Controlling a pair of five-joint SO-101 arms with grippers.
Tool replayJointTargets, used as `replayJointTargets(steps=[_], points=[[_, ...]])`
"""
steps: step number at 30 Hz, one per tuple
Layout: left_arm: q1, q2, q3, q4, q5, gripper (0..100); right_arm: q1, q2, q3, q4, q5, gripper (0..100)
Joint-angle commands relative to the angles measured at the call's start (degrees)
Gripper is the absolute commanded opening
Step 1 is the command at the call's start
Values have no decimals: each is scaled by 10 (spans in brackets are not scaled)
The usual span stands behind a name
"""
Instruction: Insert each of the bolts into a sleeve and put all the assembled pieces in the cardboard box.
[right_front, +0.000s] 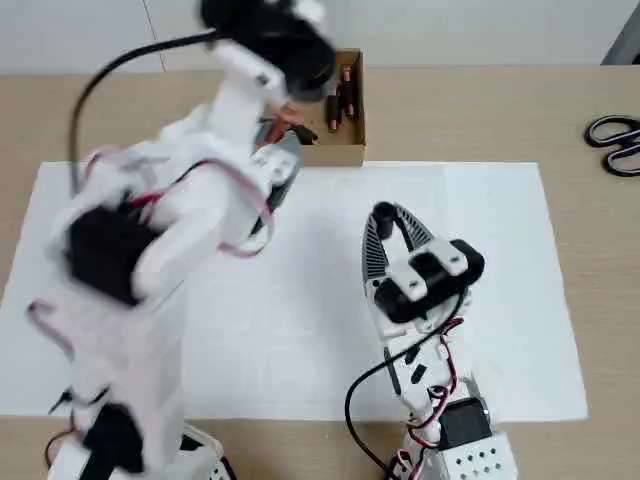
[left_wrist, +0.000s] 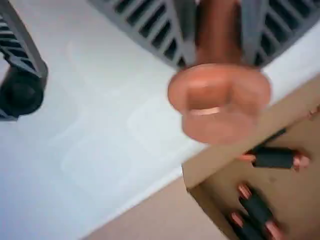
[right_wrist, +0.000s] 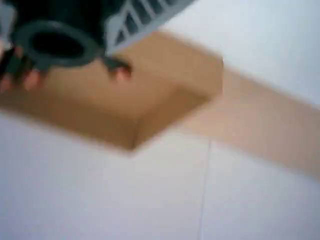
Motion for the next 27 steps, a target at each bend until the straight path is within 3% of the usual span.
replayJointTargets(steps=[1,4,9,16,22,27], points=[[0,-64,19,-12,4,6,-3,-9,-5,-78,-4,4],[9,-89,67,-17,33,6,-7,-9,15,-110,-3,5],[8,-126,132,-25,185,6,-55,-8,48,-156,91,5],[4,-153,152,-72,150,6,-124,-8,48,-153,121,5],[2,-263,193,-200,145,6,-124,-8,49,-153,151,5],[2,-351,342,-310,142,6,-124,-8,49,-153,151,5]])
